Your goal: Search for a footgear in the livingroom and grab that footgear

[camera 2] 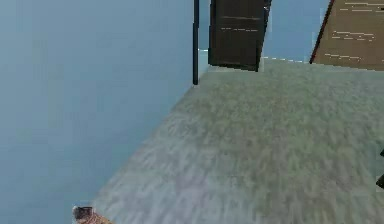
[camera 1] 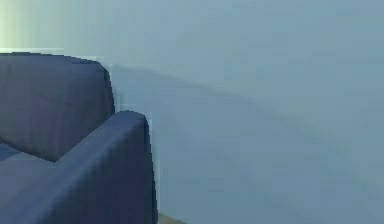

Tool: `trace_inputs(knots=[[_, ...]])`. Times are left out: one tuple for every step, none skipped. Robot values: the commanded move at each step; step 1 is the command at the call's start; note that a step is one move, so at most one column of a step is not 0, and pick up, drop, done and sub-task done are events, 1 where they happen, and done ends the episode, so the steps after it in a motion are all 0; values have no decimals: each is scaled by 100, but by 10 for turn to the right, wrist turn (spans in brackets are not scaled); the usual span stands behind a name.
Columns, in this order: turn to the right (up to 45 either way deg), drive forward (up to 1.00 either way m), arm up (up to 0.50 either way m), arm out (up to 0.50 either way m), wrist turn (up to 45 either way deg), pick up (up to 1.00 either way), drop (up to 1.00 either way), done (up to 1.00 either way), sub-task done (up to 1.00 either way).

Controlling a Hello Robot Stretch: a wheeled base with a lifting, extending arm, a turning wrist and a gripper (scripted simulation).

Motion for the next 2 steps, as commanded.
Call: trace_inputs(knots=[[-330,0,0,0,0,0,0,0,0],[0,0,12,0,0,0,0,0,0]])
